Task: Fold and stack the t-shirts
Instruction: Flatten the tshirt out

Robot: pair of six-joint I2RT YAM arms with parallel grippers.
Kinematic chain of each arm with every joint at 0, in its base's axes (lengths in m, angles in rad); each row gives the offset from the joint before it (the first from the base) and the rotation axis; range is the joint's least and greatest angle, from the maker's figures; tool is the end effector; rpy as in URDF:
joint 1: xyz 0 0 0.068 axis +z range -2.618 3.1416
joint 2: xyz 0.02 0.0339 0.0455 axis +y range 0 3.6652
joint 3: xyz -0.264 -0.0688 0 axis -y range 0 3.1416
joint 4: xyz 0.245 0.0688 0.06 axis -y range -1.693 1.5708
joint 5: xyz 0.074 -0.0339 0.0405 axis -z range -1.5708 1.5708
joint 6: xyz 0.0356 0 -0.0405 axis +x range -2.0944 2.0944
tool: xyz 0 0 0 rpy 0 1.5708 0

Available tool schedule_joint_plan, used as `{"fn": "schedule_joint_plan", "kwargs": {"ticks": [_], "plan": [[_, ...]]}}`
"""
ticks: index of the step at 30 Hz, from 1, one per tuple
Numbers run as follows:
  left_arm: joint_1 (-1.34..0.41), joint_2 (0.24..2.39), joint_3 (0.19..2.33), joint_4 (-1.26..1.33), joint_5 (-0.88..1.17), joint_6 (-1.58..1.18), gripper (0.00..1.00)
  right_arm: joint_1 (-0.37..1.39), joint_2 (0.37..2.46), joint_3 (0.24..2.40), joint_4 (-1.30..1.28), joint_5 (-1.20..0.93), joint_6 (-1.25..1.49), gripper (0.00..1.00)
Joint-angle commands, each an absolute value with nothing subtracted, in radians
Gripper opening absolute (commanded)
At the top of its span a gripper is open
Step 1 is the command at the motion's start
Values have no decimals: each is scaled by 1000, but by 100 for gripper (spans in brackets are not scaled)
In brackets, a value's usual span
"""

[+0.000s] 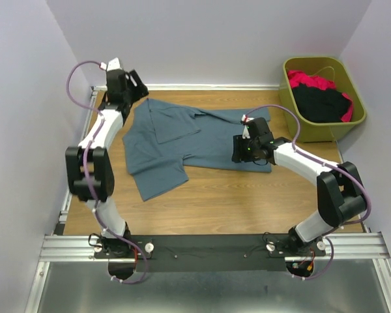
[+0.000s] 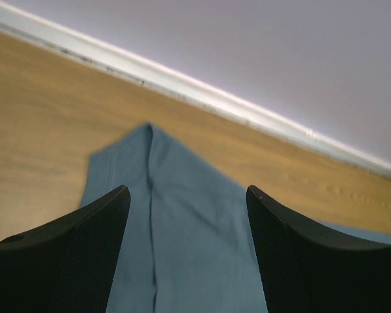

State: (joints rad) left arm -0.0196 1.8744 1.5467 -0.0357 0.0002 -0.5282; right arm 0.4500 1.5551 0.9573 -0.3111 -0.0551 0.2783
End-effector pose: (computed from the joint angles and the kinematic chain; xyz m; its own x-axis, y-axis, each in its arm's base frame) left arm 0.4526 -0.0089 0.3044 -0.3169 -0.4979 -0.8073 -0.1620 0.8671 -0.4711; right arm 0.2868 0.1407 0.2028 -0.8107 -0.0870 -0.5790 -0.2518 0.9446 0.2106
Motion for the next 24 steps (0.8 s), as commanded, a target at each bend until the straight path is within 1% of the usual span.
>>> {"fn": "schedule_joint_plan", "kwargs": {"ticks": [1, 5, 7, 8, 10, 13, 15, 17, 19, 21, 24], "plan": [[-99, 1667, 1316, -125, 17, -427, 80, 451, 1609, 1051, -328, -115, 213, 62], [-259, 1507, 1102, -242, -90, -457, 80, 465, 1673, 1109, -328, -192, 209, 62], [-293, 1418, 979, -279, -117, -507, 80, 510, 1693, 1147, -327, -216, 203, 62], [-291, 1389, 941, -281, -120, -567, 79, 531, 1710, 1161, -327, -215, 204, 61], [-291, 1309, 855, -284, -146, -601, 77, 572, 1759, 1193, -327, -221, 209, 61], [-282, 1237, 833, -322, -211, -621, 76, 682, 1836, 1274, -321, -196, 228, 59], [-264, 1204, 841, -336, -233, -606, 75, 724, 1874, 1304, -301, -183, 239, 58], [-209, 1172, 851, -356, -241, -588, 75, 779, 1931, 1336, -282, -164, 255, 57], [-164, 1141, 853, -364, -242, -560, 75, 820, 1991, 1385, -272, -146, 277, 52], [-112, 1108, 850, -361, -238, -537, 75, 842, 2023, 1428, -264, -129, 310, 52], [-89, 1078, 854, -368, -229, -522, 75, 870, 2081, 1457, -261, -100, 340, 52]]}}
